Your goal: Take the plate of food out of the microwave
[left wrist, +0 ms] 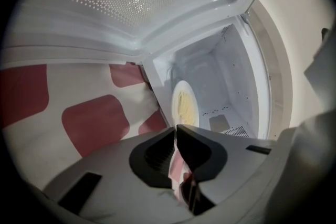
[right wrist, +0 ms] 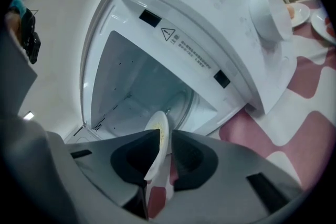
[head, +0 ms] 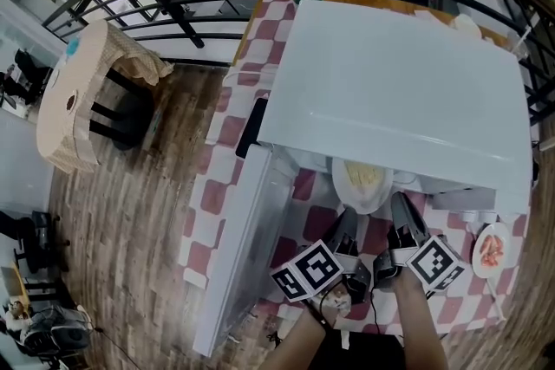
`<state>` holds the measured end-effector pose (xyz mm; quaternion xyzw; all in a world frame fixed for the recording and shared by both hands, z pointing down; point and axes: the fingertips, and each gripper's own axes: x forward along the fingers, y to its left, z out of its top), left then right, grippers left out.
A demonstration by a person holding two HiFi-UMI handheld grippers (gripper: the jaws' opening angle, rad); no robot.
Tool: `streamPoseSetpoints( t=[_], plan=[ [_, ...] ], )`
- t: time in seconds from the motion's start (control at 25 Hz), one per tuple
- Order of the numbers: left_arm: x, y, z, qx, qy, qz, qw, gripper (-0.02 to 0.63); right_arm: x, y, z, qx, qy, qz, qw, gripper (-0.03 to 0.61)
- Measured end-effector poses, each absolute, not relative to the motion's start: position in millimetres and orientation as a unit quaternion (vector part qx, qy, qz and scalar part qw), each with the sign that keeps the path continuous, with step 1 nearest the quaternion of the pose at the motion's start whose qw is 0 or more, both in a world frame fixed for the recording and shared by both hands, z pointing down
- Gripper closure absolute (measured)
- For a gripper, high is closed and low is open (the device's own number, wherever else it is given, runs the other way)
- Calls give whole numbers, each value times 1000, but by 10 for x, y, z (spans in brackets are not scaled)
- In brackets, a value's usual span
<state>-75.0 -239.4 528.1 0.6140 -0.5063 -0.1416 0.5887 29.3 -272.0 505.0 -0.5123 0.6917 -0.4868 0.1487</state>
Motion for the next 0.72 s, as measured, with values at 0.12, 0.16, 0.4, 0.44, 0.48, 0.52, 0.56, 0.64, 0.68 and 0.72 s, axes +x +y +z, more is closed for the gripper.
streamPoseSetpoints(
  t=[0.12,0.16,0.4,0.44,0.48,0.52,0.56,0.64,0.68,0.72],
  plan=[
    [-759,-2394,5296,615,-506,-139,589,569,277,-2768,5089,-515,691,-486,146,488],
    [-762,-2392,5302,615,-506,-139,589,569,265,-2787,5100,-513,691,-487,149,488],
    [-761,-2390,5310,619,-503,-135,588,569,265,-2823,5208,-520,682,-497,135,488],
    [-762,-2391,5314,619,-502,-135,588,569,248,-2829,5209,-517,682,-498,137,488],
    [-764,-2392,5320,620,-502,-134,588,569,225,-2838,5206,-513,682,-501,141,488],
    [-768,-2392,5327,620,-501,-134,589,569,201,-2849,5203,-509,682,-504,146,488],
    [-772,-2392,5333,620,-501,-133,589,569,182,-2859,5204,-507,683,-505,148,488],
    [-777,-2389,5339,620,-500,-133,590,569,171,-2870,5219,-508,685,-503,140,488],
    [-778,-2387,5338,621,-499,-132,590,569,165,-2871,5226,-509,686,-502,135,488],
    [-777,-2386,5337,621,-499,-131,590,569,155,-2871,5228,-508,687,-503,132,488]
  ],
)
